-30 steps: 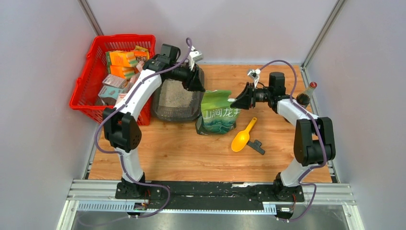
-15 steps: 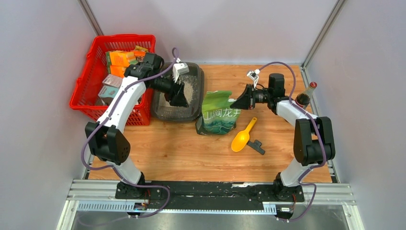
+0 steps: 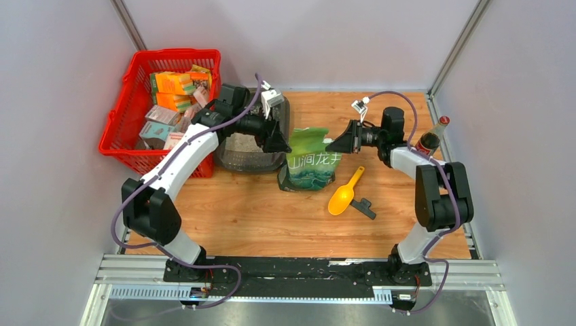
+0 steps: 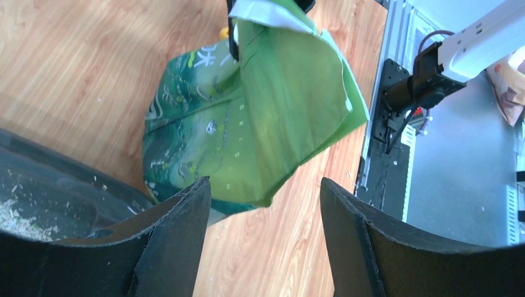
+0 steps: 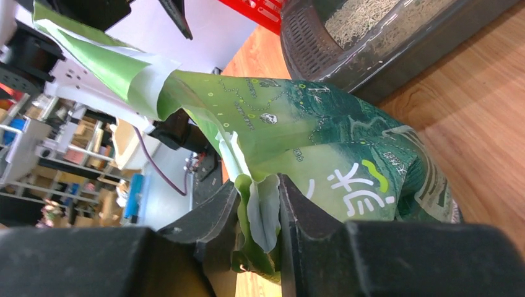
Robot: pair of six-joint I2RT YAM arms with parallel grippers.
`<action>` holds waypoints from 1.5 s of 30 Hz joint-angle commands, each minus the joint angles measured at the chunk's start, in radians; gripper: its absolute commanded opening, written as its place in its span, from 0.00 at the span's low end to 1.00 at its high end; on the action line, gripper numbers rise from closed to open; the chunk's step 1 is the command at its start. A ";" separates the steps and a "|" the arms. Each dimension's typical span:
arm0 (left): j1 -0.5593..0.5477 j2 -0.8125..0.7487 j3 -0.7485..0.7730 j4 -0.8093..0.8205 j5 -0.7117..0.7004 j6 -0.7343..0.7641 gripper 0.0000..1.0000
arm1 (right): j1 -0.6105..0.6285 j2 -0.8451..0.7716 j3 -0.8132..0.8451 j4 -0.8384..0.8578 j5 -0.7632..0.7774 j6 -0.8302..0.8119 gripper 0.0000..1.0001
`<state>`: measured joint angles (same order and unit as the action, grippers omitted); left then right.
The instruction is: Fill the litter box with clean litter
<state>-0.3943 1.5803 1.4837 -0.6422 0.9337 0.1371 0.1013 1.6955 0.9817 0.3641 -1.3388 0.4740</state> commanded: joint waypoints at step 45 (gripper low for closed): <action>0.071 0.244 -0.030 0.262 0.090 -0.671 0.00 | -0.026 0.012 0.250 -0.599 -0.069 0.384 0.00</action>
<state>-0.3599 1.7882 1.4353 -0.3691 1.0737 -0.4572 0.1032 1.7203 1.2285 -0.3397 -1.2526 0.5865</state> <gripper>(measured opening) 0.009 0.018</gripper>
